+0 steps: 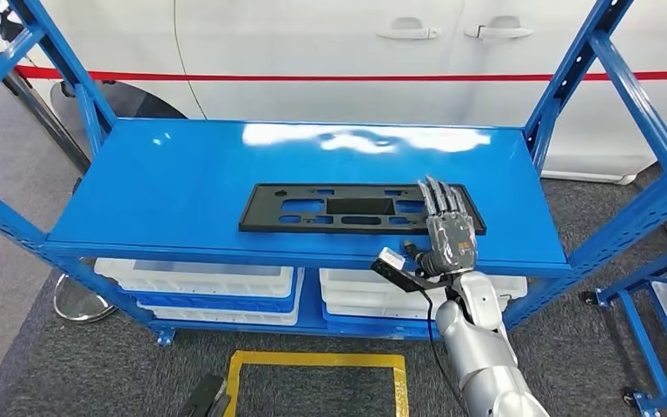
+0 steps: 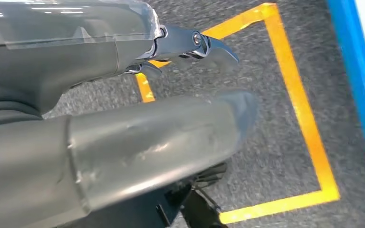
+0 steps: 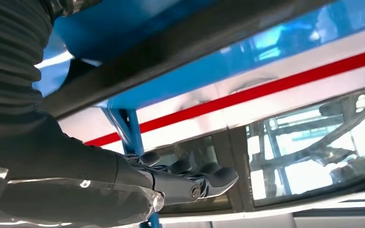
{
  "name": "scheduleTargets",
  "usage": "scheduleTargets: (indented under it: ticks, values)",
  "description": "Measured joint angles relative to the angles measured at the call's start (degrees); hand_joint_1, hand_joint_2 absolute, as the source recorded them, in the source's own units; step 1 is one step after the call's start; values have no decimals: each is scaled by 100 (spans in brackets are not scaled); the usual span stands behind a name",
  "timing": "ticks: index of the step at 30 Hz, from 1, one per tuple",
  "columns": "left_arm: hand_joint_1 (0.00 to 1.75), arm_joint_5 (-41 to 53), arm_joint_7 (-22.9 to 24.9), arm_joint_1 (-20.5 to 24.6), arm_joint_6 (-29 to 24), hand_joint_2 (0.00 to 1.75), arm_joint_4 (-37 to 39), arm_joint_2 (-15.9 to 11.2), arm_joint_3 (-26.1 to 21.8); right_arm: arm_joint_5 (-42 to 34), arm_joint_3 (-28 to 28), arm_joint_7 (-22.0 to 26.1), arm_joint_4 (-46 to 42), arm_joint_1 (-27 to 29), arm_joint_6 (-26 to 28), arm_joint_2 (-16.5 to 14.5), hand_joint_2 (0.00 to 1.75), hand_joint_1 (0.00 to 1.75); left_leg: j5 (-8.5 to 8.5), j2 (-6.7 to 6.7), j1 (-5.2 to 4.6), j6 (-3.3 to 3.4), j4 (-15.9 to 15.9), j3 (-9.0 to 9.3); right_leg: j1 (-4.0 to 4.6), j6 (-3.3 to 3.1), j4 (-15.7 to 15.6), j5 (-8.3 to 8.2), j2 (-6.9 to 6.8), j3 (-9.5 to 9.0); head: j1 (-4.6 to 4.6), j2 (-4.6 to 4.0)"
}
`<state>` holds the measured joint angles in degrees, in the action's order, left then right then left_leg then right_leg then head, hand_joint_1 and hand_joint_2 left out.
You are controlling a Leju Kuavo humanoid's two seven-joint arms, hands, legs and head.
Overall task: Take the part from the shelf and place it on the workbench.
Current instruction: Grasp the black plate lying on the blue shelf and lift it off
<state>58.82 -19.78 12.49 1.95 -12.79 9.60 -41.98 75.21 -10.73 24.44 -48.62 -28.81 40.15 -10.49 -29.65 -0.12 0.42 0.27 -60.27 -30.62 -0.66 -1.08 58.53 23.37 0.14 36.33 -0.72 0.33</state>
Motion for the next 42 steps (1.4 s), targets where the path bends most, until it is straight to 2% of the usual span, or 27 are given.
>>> scheduleTargets:
  ticks: [1,3,4,5,6,8,9,11,12,15,17,19,20,21,22,24,25,27,30,31,33,35,36,37,38,40,42]
  values:
    - [0,0,-5,7,-3,0,0,-1,1,2,-6,-1,-8,-5,-1,-13,175,0,-132,1,10,-26,-287,-142,-5,-23,-12,13,-3,-29,-2,0]
    - [0,0,-13,9,-10,0,0,-1,3,8,-22,-1,-10,-2,-2,-31,175,0,-435,1,20,-51,-1032,-567,3,-57,-6,38,-5,-49,-4,0]
    - [0,-1,-14,0,-11,0,1,-1,3,12,-35,-1,-10,8,-2,-35,175,0,-517,1,23,-55,-1317,-761,10,-66,0,49,-3,-52,-3,0]
    - [0,-1,-15,-10,-12,0,1,-1,3,13,-50,-1,-10,18,-2,-35,175,0,-493,1,22,-48,-1417,-869,17,-70,7,59,1,-55,-3,0]
    - [0,-2,-16,-18,-13,0,1,-1,3,13,-64,-1,-10,26,-2,-37,175,0,-361,1,22,-34,-1311,-878,23,-71,15,70,8,-64,-3,0]
    - [0,-4,-26,-20,-15,0,0,-4,3,13,-83,1,-14,31,-2,-47,175,0,116,2,13,31,-563,-616,38,-62,22,89,20,-95,-3,0]
    - [0,-4,-33,-15,-15,0,0,-8,3,13,-88,2,-18,30,-2,-54,175,0,278,3,-2,62,-196,-478,46,-49,22,92,22,-108,-2,0]
    - [0,-4,-48,-6,-14,0,0,-15,4,13,-96,5,-27,33,-2,-64,175,0,383,0,-41,105,185,-340,48,5,19,94,21,-106,-2,0]
    - [0,-4,-50,-7,-14,0,1,-16,5,13,-99,9,-30,36,-2,-68,175,0,375,-4,-59,116,197,-339,45,41,13,90,20,-104,-1,0]
    - [0,-9,-48,-19,-28,0,0,-8,5,14,-102,17,-55,37,-1,-79,175,0,520,-3,-22,193,292,-294,48,146,49,140,17,-100,1,0]
    - [0,-19,-46,-10,-37,0,-1,-4,5,22,-103,16,-70,33,-1,-80,175,0,570,8,3,231,344,-277,37,197,464,418,15,84,3,0]
    - [0,-29,-51,-11,-36,0,0,-4,5,31,-103,19,-72,57,-2,-80,175,0,575,10,-4,249,344,-293,24,238,1211,785,14,437,2,0]
    - [0,-31,-62,-16,-31,0,0,-4,5,33,-103,24,-72,77,-2,-80,175,0,574,10,-7,250,339,-300,17,253,1494,871,14,573,3,0]
    - [0,-34,-85,-21,-24,0,1,-4,5,33,-103,30,-72,92,-2,-80,175,0,572,9,-9,250,332,-306,10,261,1597,857,13,625,2,0]
    - [0,-38,-124,-23,-17,0,1,-4,5,33,-103,34,-73,100,-2,-81,175,0,568,5,-10,246,322,-309,2,263,1481,738,13,564,3,0]
    - [0,-48,-197,-21,-16,0,1,-1,6,32,-103,43,-79,95,-2,-81,175,0,551,-3,-10,222,290,-309,-7,244,739,367,8,184,3,0]
    - [0,-59,-209,-17,-34,0,1,1,6,31,-103,46,-85,90,-2,-82,175,0,537,-6,-20,200,267,-318,3,224,375,240,6,-1,3,0]
    - [0,-88,-196,-12,-62,0,1,4,6,20,-102,50,-99,91,-2,-92,175,0,515,-7,-36,149,233,-337,25,171,20,167,5,-168,2,0]
    - [0,-112,-217,-8,4,0,1,2,5,-12,-99,60,-120,100,-2,-106,175,0,469,-4,-32,52,215,-342,26,65,-4,167,7,-173,1,0]
    - [0,-116,-227,-6,29,0,1,1,5,-21,-98,64,-127,95,-2,-109,175,0,403,-3,-28,15,144,-365,14,26,-20,162,3,-186,0,0]
    - [0,-126,-234,-4,56,0,0,-1,5,-30,-95,69,-138,93,-2,-115,175,0,106,-2,-10,-46,-325,-568,-4,-27,-39,152,-6,-210,-1,0]
    - [0,-127,-223,-13,51,0,0,0,5,-36,-94,69,-138,108,-2,-116,175,0,-275,-3,8,-91,-1124,-947,-1,-49,-33,163,-9,-209,-2,0]
    - [0,-128,-214,-20,44,0,0,0,5,-37,-94,69,-138,119,-2,-116,175,0,-359,-3,15,-102,-1406,-1089,1,-53,-27,169,-9,-208,-2,0]
    - [0,-128,-204,-24,31,0,0,0,5,-39,-94,70,-138,128,-2,-116,175,0,-326,-2,19,-105,-1481,-1134,1,-50,-18,177,-7,-209,-2,0]
    - [0,-129,-198,-23,17,0,0,0,5,-42,-94,71,-139,133,-2,-116,175,0,-179,-2,21,-97,-1306,-1056,1,-44,-8,189,-3,-215,-3,0]
    - [0,-130,-193,-13,-8,0,0,-2,5,-50,-94,75,-146,136,-2,-120,175,0,238,-2,17,-49,-482,-668,0,-17,12,223,4,-239,-2,0]
    - [0,-131,-190,-3,-21,0,-1,-4,5,-63,-94,78,-154,133,-2,-124,175,0,464,-4,-11,11,111,-381,14,28,24,246,7,-253,-2,0]
